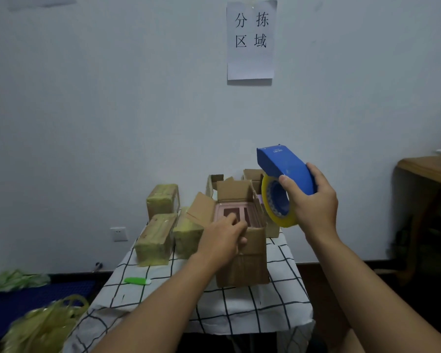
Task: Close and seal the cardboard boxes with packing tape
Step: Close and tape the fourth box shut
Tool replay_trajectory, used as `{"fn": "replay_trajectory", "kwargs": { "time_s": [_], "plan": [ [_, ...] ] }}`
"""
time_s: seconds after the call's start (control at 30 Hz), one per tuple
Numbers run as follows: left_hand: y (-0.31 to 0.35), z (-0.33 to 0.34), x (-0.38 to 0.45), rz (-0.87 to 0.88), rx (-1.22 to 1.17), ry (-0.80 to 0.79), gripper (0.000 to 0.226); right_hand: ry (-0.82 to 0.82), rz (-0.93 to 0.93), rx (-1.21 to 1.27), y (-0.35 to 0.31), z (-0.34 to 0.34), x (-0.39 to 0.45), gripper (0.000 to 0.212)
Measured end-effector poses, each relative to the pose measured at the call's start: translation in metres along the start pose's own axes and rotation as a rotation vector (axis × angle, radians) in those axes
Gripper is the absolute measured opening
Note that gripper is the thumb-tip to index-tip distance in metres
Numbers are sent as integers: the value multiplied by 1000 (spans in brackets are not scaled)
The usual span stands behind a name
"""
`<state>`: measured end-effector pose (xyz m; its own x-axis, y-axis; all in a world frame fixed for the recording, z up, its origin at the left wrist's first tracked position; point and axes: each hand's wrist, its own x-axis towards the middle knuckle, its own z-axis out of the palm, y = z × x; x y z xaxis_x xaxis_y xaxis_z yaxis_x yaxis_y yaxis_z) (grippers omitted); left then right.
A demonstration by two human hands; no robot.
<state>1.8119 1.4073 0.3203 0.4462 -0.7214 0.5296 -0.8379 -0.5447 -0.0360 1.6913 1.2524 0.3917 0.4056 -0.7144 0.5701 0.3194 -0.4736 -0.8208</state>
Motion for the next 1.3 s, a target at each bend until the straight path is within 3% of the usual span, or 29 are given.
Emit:
{"fn": "replay_trajectory", "kwargs": {
  "time_s": [0.37, 0.73, 0.8, 0.93, 1.0, 1.1, 1.3],
  "plan": [
    [-7, 45, -26, 60, -51, -122, 14, -45, 36, -4, 27, 24, -2, 68],
    [-11, 26, -37, 114, -59, -221, 23, -62, 47, 26, 31, 39, -11, 68],
    [-12, 22, -39, 120, -53, -248, 31, -61, 50, 33, 29, 39, -12, 68],
    [-16, 19, -43, 136, 27, -407, 82, -60, 42, 36, 27, 36, -14, 68],
    [-18, 19, -48, 153, 69, -447, 94, -56, 39, 34, 26, 32, -15, 68],
    [-16, 10, -50, 127, 36, -445, 89, -48, 30, 27, 25, 26, -15, 69],
    [-18, -24, -37, -17, -170, -519, 52, -36, 36, 33, 25, 17, -11, 70]
  ]
}}
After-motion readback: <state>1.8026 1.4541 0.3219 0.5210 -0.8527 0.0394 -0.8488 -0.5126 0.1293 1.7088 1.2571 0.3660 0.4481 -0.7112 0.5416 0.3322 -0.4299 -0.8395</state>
